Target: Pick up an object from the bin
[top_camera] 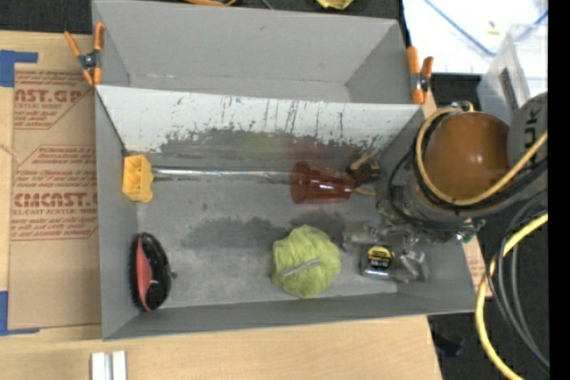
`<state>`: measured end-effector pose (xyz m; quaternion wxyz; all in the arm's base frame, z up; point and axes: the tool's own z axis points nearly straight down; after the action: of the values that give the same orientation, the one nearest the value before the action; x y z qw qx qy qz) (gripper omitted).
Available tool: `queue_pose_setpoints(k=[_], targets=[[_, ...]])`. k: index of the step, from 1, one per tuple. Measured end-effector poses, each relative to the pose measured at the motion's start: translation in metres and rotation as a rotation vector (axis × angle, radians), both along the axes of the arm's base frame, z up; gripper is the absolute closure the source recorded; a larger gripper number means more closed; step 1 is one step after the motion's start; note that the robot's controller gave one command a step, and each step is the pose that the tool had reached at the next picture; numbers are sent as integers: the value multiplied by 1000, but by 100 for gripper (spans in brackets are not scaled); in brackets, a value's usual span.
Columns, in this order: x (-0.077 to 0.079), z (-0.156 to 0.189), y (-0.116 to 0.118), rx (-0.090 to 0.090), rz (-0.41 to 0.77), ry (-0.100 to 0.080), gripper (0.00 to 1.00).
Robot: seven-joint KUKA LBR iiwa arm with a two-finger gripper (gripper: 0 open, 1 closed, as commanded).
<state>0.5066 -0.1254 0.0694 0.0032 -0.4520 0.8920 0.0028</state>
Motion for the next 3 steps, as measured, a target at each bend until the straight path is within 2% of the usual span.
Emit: queue_pose_setpoints(k=[1, 2, 3], targets=[[4, -1, 19, -4, 298, 4, 100], [4, 0, 19, -4, 298, 4, 100], [2, 29, 20, -1, 298, 10, 100]])
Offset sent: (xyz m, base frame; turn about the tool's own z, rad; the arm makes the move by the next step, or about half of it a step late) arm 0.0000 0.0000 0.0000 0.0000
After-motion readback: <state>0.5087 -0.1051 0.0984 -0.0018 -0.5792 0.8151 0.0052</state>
